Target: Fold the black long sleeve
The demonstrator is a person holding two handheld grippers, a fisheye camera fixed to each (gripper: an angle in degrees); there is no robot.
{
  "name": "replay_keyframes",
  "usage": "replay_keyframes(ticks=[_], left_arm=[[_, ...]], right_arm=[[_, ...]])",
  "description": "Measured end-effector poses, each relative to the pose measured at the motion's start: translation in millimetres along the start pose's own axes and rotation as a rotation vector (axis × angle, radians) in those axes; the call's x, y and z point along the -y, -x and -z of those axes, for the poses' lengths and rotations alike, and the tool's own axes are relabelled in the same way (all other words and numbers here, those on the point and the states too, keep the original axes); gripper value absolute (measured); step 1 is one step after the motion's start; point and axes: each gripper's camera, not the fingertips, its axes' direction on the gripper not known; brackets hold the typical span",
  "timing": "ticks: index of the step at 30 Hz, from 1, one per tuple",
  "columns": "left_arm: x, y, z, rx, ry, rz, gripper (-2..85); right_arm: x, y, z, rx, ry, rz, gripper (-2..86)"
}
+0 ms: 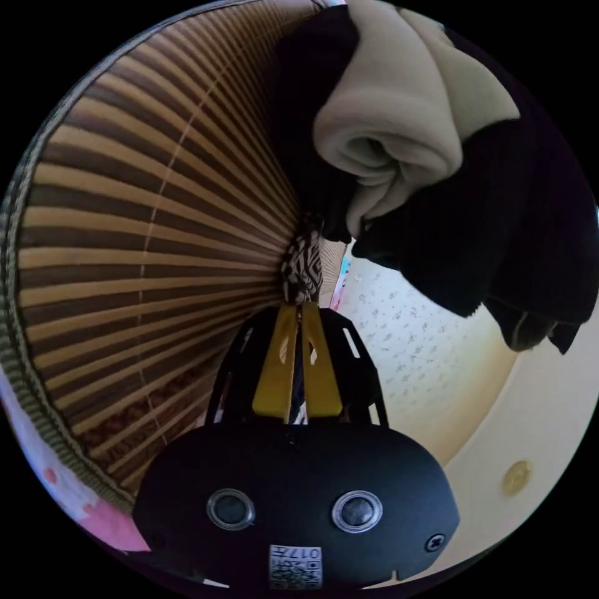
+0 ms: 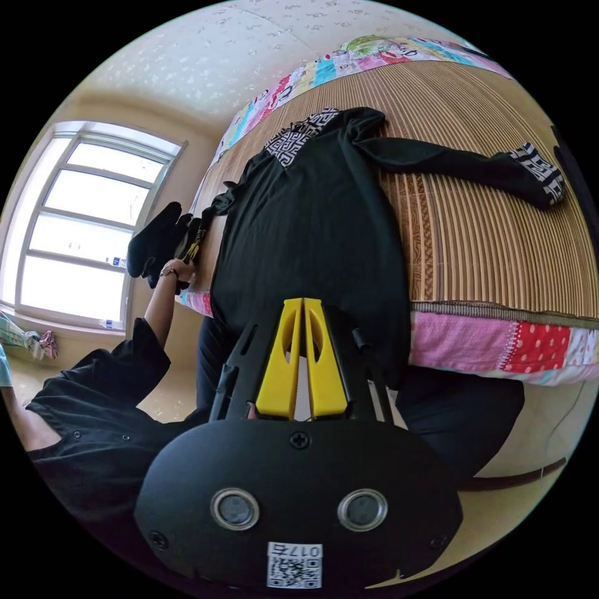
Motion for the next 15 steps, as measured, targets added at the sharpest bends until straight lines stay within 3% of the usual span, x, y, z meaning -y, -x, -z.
replay_keyframes(ticks=[3,9,12,15], left_arm=[[-15,-18,11,0.144,0.005,-0.111,-0.8],[-102,-125,80,0.177,-0.162,-0.729,-0.9],[-152,-178,93,0.124,-0.213,-0.956,-0.9],[-208,-225,61,-0.031,-0.081,-1.192,-0.9]], right_arm=[[1,-2,2,-0.001,0.011,0.006,0.6],[-3,-10,11,0.080,0.012,0.009,0.6],[-5,-15,15,0.113,0.008,0.007,0.7],[-8,-19,17,0.151,0.011,0.003,0.7]])
